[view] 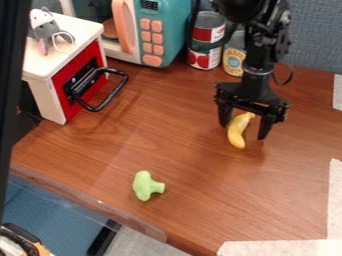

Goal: Move the yellow banana on the right side of the brocolli

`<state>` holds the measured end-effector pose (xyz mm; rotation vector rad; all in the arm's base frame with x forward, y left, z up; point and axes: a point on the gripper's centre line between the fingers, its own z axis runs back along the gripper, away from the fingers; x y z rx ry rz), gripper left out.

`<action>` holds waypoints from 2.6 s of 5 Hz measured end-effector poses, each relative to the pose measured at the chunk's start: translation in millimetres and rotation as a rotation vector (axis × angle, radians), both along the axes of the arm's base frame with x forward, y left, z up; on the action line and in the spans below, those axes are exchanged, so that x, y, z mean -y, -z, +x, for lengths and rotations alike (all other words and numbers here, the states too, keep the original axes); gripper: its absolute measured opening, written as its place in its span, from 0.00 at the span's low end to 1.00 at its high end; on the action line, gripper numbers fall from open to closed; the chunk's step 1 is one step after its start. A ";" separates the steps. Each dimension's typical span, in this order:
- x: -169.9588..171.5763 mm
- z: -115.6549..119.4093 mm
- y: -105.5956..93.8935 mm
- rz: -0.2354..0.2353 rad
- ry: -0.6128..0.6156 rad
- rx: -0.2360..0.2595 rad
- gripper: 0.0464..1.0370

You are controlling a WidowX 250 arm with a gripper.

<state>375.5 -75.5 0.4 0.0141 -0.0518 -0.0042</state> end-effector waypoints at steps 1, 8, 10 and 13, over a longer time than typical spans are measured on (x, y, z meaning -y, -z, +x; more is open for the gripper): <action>-10.8 -6.9 8.0 0.032 -0.008 -0.013 0.91; 62.3 -96.9 0.1 0.028 0.213 0.038 0.34; 79.9 -106.7 11.8 0.004 0.238 0.019 0.40; 52.2 -104.9 -44.4 -0.011 0.131 0.105 0.96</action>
